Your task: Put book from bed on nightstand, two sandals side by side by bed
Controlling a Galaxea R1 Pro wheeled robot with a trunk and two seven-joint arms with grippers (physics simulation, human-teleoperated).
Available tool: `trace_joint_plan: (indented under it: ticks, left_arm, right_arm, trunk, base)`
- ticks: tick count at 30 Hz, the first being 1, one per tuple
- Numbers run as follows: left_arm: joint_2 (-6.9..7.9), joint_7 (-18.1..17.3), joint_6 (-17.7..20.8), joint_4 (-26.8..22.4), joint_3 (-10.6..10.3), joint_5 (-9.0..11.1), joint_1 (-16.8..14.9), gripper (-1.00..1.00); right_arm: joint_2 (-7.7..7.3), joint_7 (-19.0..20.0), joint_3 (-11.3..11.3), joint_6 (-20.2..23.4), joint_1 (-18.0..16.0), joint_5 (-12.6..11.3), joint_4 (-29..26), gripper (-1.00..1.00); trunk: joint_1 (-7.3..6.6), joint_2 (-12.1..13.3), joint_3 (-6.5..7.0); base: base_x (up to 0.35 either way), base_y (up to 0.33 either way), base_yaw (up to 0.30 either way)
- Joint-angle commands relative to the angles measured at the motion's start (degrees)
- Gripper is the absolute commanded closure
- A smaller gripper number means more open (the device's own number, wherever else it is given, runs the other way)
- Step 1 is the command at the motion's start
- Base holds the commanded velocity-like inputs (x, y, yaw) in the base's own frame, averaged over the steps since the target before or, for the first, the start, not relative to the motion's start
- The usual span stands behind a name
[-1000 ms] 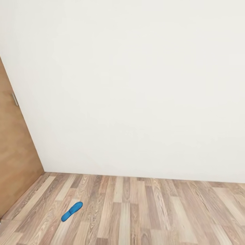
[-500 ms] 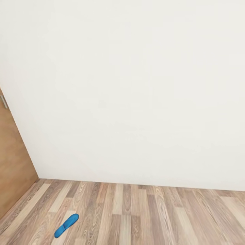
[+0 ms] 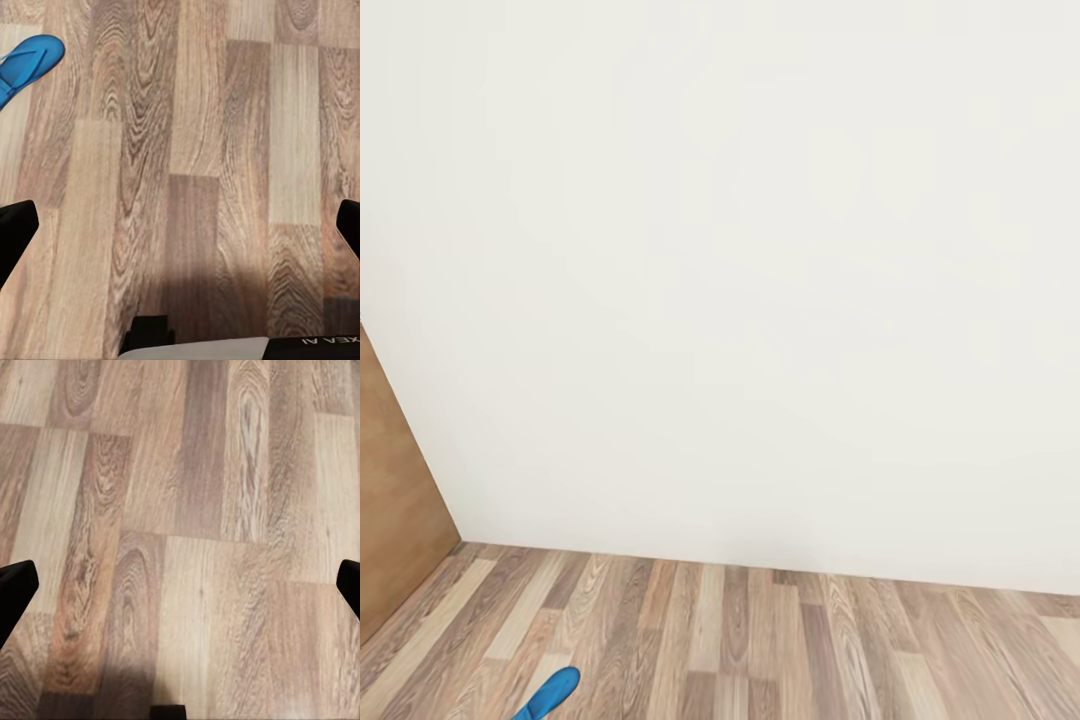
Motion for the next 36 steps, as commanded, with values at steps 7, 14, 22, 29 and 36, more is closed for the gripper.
trace_joint_plan:
  ticks: [7,14,22,29,36]
  left_arm:
    - [0.03,-0.04,-0.3,-0.03,-0.07,-0.03,0.01,-1.0]
    - [0.05,-0.09,-0.4,0.02,-0.12,-0.03,0.01,-1.0]
    - [0.09,-0.24,-0.46,0.02,-0.13,-0.03,0.02,-1.0]
    - [0.09,-0.27,-0.5,0.02,-0.12,-0.03,0.01,-1.0]
    - [0.08,-0.27,-0.5,0.02,-0.13,-0.03,0.01,-1.0]
  right_arm:
    - [-0.01,-0.08,-0.05,-0.16,-0.02,-0.06,0.06,-1.0]
    - [-0.01,-0.1,-0.07,-0.15,-0.02,-0.07,0.07,-1.0]
    - [-0.01,-0.09,-0.07,-0.17,-0.02,-0.07,0.05,-1.0]
    - [-0.01,-0.1,-0.05,-0.16,-0.02,-0.07,0.07,-1.0]
    - [-0.01,-0.1,-0.03,-0.16,-0.02,-0.08,0.07,-1.0]
  trunk:
    - [0.03,-0.02,-0.05]
    - [0.03,-0.02,-0.05]
    - [0.03,-0.02,-0.05]
    - [0.03,-0.02,-0.05]
    - [0.03,-0.02,-0.05]
  base:
    - [0.3,-0.18,0.216]
    - [0.178,-0.143,0.24]
    - [0.011,-0.009,0.244]
    - [0.031,-0.022,0.244]
    - [0.165,-0.144,0.244]
